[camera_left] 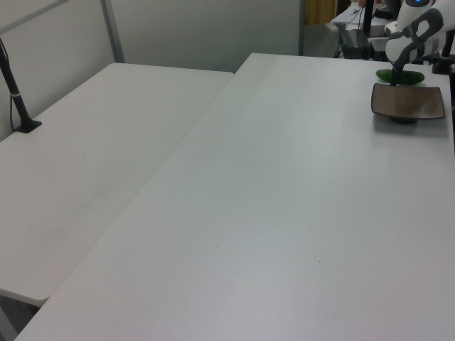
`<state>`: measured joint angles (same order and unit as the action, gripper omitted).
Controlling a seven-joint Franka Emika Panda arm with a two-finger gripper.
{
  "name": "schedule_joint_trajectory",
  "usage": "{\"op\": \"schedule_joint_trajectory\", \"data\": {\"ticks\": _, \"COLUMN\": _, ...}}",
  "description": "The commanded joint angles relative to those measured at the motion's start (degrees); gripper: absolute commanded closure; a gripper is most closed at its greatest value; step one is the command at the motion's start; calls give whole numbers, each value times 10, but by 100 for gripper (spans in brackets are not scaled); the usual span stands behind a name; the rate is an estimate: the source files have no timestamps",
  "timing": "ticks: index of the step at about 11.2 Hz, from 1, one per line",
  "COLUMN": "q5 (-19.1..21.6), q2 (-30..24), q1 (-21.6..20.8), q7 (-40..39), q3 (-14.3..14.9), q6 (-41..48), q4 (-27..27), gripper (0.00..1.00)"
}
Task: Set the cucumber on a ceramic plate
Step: 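Lift the cucumber and carry it over the brown ceramic plate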
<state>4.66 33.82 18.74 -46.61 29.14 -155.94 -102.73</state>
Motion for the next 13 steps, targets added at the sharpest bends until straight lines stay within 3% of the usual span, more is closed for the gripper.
{"op": "schedule_joint_trajectory", "data": {"ticks": 1, "q5": 8, "q2": 5, "q1": 9, "q7": -31, "q3": -10, "q6": -9, "q4": 5, "gripper": 66}}
{"op": "schedule_joint_trajectory", "data": {"ticks": 3, "q5": 11, "q2": 5, "q1": 8, "q7": -31, "q3": -10, "q6": -9, "q4": 5, "gripper": 72}}
{"op": "schedule_joint_trajectory", "data": {"ticks": 7, "q5": 17, "q2": -30, "q1": 9, "q7": -22, "q3": -33, "q6": 5, "q4": 6, "gripper": 72}}
{"op": "schedule_joint_trajectory", "data": {"ticks": 11, "q5": 44, "q2": -152, "q1": 9, "q7": -9, "q3": -62, "q6": 179, "q4": 10, "gripper": 72}}
{"op": "schedule_joint_trajectory", "data": {"ticks": 13, "q5": 44, "q2": -217, "q1": 3, "q7": -8, "q3": -62, "q6": 277, "q4": -4, "gripper": 72}}
